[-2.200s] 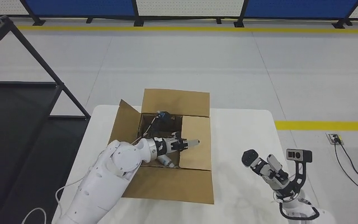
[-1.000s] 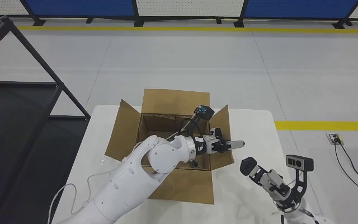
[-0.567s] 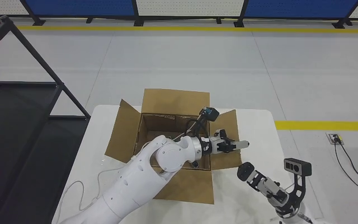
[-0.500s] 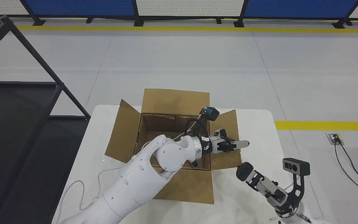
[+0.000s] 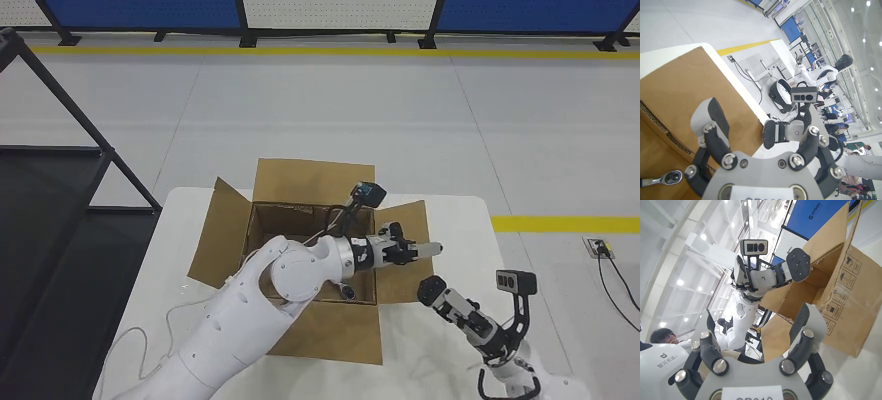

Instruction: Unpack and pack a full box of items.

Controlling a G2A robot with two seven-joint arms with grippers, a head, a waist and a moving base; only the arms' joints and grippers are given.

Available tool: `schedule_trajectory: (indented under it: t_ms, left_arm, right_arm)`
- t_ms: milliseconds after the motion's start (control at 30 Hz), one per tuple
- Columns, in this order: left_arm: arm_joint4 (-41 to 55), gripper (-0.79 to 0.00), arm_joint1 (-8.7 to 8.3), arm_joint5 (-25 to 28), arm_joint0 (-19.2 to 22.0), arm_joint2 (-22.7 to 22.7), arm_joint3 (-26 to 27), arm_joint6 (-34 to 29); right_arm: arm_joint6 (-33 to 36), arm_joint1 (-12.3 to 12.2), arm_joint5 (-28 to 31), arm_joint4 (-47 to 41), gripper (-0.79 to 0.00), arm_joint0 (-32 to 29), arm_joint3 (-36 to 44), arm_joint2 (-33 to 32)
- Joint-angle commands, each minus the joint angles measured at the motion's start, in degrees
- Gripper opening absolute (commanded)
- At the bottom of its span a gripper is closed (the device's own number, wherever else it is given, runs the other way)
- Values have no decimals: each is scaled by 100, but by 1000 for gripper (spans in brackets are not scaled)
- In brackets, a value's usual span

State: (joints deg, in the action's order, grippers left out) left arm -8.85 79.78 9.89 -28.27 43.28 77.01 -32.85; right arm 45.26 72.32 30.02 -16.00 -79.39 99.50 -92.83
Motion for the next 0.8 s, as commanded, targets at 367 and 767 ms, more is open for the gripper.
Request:
schedule_trajectory:
  t_ms: [367,767]
  left_arm:
    - [-1648,0,-717,-152,-2167,2722,2752,444]
    - [-1371,0,-984,164,-4371,5422,4387,991]
  right_arm:
    - [-419,-49,-728,334,0,674,-608,195]
    - [13,-152,-1492,687,0,790,-736,303]
